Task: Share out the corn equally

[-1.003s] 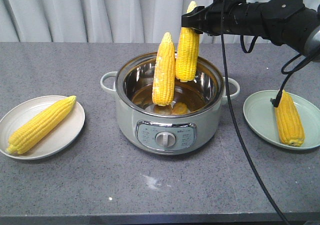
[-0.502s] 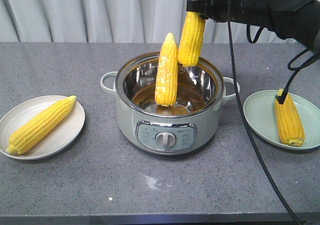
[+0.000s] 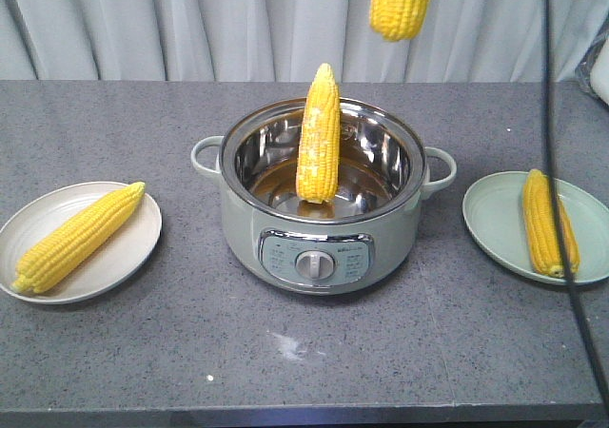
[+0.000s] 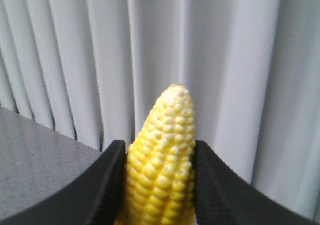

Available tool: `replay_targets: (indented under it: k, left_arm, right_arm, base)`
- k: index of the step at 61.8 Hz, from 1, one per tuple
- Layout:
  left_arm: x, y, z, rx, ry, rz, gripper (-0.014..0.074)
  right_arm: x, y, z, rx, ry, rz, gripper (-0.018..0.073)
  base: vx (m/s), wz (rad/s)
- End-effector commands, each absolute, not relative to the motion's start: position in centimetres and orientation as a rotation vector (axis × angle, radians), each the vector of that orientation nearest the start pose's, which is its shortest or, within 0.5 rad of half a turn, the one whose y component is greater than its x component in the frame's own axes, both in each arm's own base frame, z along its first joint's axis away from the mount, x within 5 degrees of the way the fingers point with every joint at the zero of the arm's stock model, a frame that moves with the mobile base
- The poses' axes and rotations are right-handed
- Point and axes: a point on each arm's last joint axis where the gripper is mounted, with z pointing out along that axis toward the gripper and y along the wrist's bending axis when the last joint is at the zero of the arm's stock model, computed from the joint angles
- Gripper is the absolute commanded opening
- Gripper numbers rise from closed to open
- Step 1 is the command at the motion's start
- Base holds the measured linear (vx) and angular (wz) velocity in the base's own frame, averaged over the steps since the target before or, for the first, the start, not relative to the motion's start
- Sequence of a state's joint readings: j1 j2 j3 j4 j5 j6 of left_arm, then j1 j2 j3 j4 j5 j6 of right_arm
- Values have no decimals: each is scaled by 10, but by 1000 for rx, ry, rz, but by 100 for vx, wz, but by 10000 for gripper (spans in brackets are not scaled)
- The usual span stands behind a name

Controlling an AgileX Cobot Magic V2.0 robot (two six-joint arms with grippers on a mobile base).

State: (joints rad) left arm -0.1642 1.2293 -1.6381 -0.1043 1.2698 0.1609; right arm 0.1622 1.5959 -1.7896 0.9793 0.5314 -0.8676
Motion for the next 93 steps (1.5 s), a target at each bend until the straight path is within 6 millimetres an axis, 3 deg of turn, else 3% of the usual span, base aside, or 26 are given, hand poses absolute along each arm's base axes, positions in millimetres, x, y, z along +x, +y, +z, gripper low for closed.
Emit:
replay_targets:
  k: [1, 13, 25, 37, 48, 59, 72, 93]
  left_arm:
    - [207, -44, 494, 358, 2192, -158, 174]
    - [210, -50, 499, 343, 2121, -232, 174]
    - [217, -60, 508, 311, 2015, -385, 174]
    - [240, -72, 501, 275, 1997, -546, 174]
    - [273, -86, 493, 211, 1940, -736, 174]
    - [305, -97, 505, 200, 1863, -852, 174]
    - [335, -115, 528, 264, 1773, -894, 174]
    - [368, -158, 492, 352, 1862, -964, 217]
  right_arm:
    - [295, 90, 541, -505, 1447, 488, -3]
    - [225, 82, 562, -600, 1523, 467, -2]
    - [179, 58, 561, -512, 1742, 301, -1]
    - [138, 42, 557, -467, 1885, 200, -1]
    - [107, 35, 558, -479, 1901, 168, -1]
    - [90, 32, 561, -476, 1869, 154, -1]
    - [89, 32, 561, -478, 1866, 149, -1]
    - [89, 31, 561, -475, 1868, 133, -1]
  base:
    - [0, 0]
    - [0, 0]
    - [0, 0]
    - [0, 0]
    - [0, 0]
    - [0, 0]
    - [0, 0]
    - [0, 0]
